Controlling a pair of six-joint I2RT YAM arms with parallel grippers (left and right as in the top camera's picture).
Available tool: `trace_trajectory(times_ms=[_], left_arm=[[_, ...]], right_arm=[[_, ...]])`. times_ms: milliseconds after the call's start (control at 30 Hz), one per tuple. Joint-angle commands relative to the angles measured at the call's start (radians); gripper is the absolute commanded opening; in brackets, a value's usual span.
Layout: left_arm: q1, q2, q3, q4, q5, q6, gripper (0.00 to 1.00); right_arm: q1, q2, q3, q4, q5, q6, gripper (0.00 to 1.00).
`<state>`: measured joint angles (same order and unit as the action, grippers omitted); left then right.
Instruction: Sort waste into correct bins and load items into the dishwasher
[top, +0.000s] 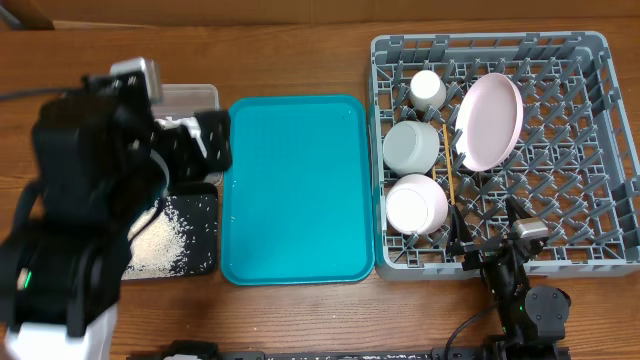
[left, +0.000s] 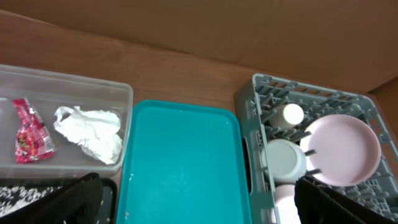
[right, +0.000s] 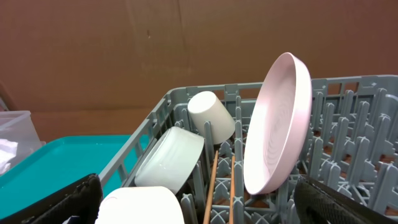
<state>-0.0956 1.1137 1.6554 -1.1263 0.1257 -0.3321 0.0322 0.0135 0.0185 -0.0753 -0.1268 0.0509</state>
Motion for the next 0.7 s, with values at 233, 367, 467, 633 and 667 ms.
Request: trace_trajectory(times_ms=[233,367,467,633,667], left_arm=[[-0.004,-0.221,-0.060,-0.180,-0.011,0.022,1.00],[-0.004,-0.331,-0.230,-0.170,-0.010,0.019,1.00],[-0.004,-0.428,-0.390,-0.079,-0.010,-0.004,1.00],[-0.004,-0.584,-0.633,0.190,-0.010,-0.024,1.00],[-0.004,-0.610,-0.673,0.240,-0.010,-0.024,1.00]], right_arm=[[-0.006,-0.011,-0.011,0.005,-0.002,-0.006,1.00],[-0.006,-0.011,-0.011,0.005,-0.002,-0.006,1.00],[-0.006,-0.011,-0.011,0.005,-0.002,-0.006,1.00],[-0.006,-0.011,-0.011,0.005,-0.002,-0.006,1.00],[-0.006,-0.011,-0.011,0.005,-0.002,-0.006,1.00]])
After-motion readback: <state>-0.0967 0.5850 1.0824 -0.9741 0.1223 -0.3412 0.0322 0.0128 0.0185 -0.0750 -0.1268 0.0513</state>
